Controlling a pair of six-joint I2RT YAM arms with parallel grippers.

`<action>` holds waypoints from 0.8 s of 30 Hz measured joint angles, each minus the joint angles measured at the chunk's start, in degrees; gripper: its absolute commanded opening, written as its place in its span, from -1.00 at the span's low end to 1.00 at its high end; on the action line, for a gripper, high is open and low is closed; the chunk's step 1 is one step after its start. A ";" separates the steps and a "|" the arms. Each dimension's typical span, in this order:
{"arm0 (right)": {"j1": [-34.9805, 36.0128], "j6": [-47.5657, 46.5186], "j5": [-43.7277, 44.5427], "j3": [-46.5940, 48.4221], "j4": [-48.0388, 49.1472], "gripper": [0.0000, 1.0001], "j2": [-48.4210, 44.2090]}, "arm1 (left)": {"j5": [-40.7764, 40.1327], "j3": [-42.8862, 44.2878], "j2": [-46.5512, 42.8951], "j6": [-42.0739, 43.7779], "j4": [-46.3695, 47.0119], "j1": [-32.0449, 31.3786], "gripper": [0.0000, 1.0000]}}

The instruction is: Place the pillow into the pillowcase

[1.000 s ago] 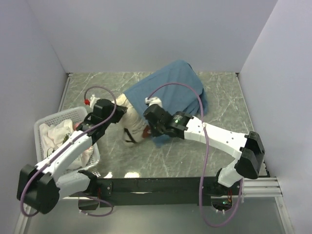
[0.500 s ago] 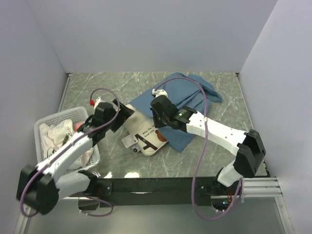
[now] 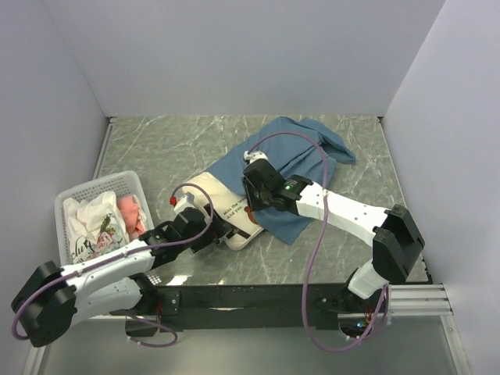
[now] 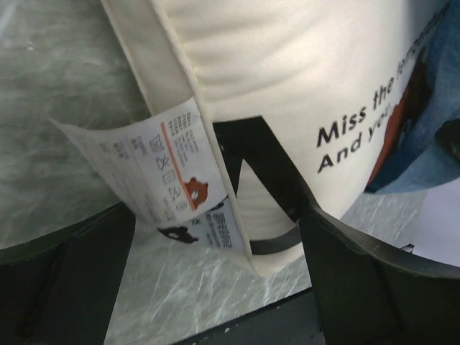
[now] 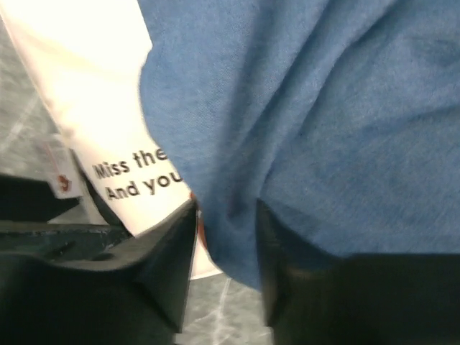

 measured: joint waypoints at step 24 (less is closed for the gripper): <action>8.63 -1.20 8.35 39.78 -22.34 -1.00 3.08 | -0.85 14.97 14.99 6.58 24.26 -1.73 -0.98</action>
